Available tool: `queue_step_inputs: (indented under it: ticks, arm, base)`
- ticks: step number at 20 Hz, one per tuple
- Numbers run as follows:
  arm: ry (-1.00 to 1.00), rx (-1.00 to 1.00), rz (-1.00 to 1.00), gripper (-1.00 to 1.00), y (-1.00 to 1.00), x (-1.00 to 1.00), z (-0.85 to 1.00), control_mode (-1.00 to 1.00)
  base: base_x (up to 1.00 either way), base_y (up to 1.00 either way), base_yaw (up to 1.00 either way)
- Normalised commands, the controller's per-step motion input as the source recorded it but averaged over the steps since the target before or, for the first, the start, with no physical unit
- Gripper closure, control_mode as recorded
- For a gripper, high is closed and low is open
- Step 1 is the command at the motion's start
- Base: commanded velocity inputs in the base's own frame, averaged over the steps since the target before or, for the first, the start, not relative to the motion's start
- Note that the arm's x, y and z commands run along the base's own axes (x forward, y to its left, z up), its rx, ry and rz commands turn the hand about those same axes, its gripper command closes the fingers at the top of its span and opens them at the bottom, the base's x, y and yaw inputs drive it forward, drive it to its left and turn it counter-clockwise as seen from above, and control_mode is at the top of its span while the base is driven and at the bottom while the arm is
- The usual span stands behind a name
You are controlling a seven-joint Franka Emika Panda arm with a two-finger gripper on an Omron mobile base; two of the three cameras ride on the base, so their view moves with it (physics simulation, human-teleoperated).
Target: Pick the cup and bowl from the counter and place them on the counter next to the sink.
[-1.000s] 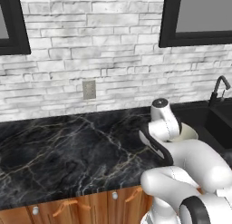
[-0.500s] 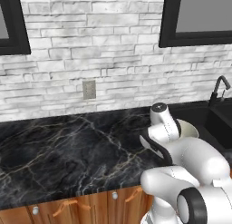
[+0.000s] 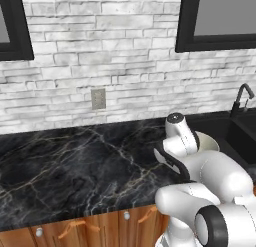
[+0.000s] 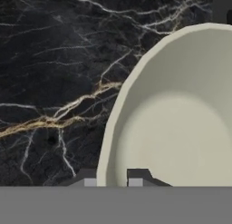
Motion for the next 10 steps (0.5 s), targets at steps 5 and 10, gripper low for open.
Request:
queue_step_inputs:
  ticks: [5,10]
  arm:
    - [0.0,0.0,0.0,-1.0,0.0,0.0,0.0,-1.0]
    - [-0.06,0.0,0.0,-1.0,0.0,-0.1,0.24,-1.0]
  base:
    - [0.0,0.0,0.0]
    - [0.0,0.0,0.0]
